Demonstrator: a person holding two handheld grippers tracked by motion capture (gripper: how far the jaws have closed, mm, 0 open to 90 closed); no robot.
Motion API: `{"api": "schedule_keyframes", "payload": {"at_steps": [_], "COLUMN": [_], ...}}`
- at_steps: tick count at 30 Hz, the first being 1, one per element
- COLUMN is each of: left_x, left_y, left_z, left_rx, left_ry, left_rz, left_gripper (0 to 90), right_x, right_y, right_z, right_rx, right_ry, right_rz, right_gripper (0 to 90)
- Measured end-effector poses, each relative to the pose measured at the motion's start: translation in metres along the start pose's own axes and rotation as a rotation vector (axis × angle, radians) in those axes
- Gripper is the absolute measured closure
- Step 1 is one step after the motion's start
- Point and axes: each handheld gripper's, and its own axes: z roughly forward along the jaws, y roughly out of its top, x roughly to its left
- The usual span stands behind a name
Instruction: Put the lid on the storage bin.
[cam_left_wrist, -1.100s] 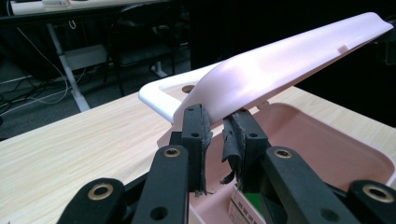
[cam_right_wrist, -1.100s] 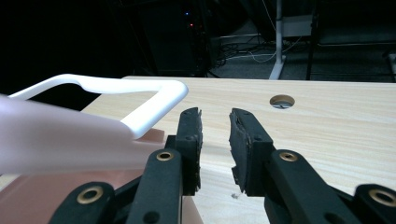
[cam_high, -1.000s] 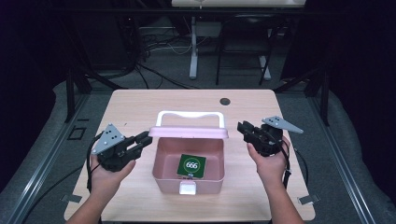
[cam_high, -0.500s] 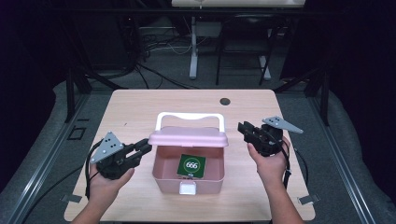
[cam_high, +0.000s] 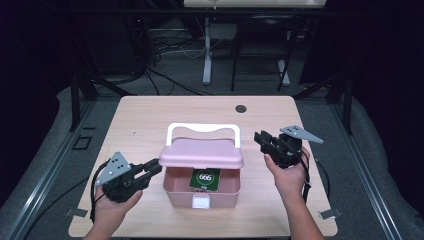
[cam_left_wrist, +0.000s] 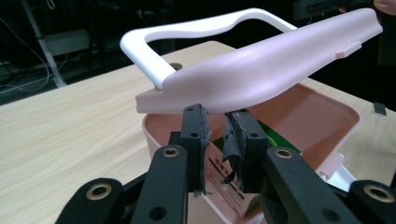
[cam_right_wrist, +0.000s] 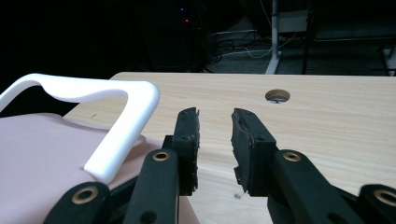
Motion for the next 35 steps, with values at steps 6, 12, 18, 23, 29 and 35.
{"api": "schedule_keyframes", "payload": {"at_steps": [6,12,18,23,29,35], "left_x": [-0.003,-0.007,-0.009,-0.011,-0.014,-0.013], "left_y": [-0.008,-0.020,-0.028,-0.034,-0.042,-0.048], "left_z": [-0.001,-0.004,-0.005,-0.005,-0.006,-0.008], "left_rx": [0.006,0.018,0.045,0.060,0.108,0.127], "left_ry": [-0.004,-0.019,-0.022,-0.029,-0.039,-0.038], "left_rz": [-0.002,-0.001,-0.001,-0.001,0.014,0.009], "left_gripper": [76.7,76.8,76.8,76.8,76.8,75.7], "right_x": [-0.001,-0.002,-0.001,-0.002,-0.002,-0.002], "right_y": [-0.001,-0.001,-0.002,-0.002,-0.002,-0.003], "right_z": [0.001,0.000,0.001,0.002,0.002,0.002], "right_rx": [0.005,0.003,0.006,0.009,0.009,0.008], "right_ry": [-0.001,-0.002,-0.001,0.000,0.001,0.004], "right_rz": [0.002,0.006,0.001,0.005,0.004,0.005], "right_gripper": [70.7,70.3,70.0,69.7,69.6,69.0]}}
